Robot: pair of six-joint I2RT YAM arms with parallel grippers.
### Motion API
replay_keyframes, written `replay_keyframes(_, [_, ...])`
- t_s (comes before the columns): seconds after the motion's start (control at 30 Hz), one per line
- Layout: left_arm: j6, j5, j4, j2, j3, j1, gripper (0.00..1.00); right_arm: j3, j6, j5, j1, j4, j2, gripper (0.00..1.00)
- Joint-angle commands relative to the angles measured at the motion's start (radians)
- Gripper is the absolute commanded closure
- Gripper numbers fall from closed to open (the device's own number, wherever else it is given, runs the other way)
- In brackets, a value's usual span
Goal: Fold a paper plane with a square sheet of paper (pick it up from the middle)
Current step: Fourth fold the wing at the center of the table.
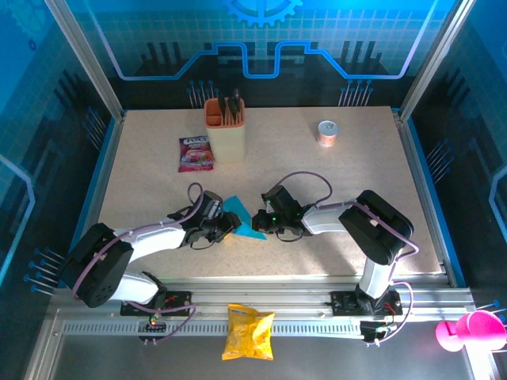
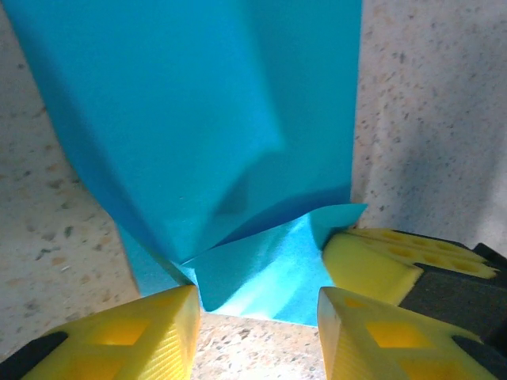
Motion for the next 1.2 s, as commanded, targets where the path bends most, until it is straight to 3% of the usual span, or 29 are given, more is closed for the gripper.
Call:
replay_keyframes(0.0, [0.020,-0.023,0.015,-0.004,0.024,0.003,0.56,-0.043,0.004,0.021,-0.007,-0.119,0.068,1.00])
replay_keyframes(0.7, [0.019,-0.091,-0.029,-0.051,-0.047,0.003,0.57,-0.054,0.006,0.025,-0.012,-0.115,0.068,1.00])
replay_keyframes(1.17, [0.046,-0.131,-0.027,-0.014,-0.037,0.003,0.65,-0.058,0.008,0.023,-0.017,-0.114,0.066,1.00])
